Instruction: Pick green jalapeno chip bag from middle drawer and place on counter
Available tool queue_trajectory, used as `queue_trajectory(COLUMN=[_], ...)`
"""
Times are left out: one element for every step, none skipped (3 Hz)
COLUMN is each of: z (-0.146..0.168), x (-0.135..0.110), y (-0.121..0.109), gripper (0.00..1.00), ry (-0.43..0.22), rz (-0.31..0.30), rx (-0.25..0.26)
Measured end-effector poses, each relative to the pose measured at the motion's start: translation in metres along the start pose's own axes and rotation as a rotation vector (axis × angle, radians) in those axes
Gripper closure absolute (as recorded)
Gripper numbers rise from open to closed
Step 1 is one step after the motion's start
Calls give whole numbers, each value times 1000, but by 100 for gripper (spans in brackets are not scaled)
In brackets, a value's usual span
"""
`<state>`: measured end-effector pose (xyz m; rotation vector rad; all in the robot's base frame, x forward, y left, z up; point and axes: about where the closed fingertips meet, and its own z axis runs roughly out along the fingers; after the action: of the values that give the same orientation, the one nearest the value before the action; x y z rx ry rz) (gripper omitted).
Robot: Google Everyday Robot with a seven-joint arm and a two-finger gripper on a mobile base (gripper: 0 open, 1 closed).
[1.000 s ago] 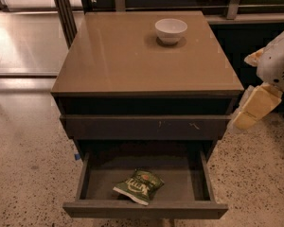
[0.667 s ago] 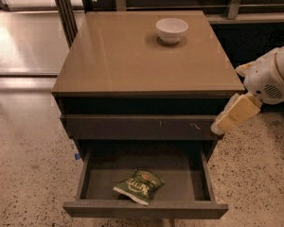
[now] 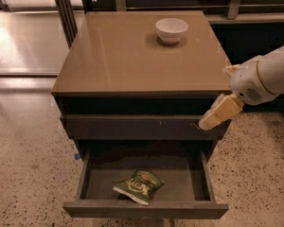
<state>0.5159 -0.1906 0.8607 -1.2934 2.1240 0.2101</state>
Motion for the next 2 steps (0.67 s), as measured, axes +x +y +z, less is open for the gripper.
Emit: queue_trajectory(z=[5, 35], x=[15, 19], y=[15, 32], gripper=[0, 0], ry=[-10, -92], rz=[79, 188], rx=[36, 0])
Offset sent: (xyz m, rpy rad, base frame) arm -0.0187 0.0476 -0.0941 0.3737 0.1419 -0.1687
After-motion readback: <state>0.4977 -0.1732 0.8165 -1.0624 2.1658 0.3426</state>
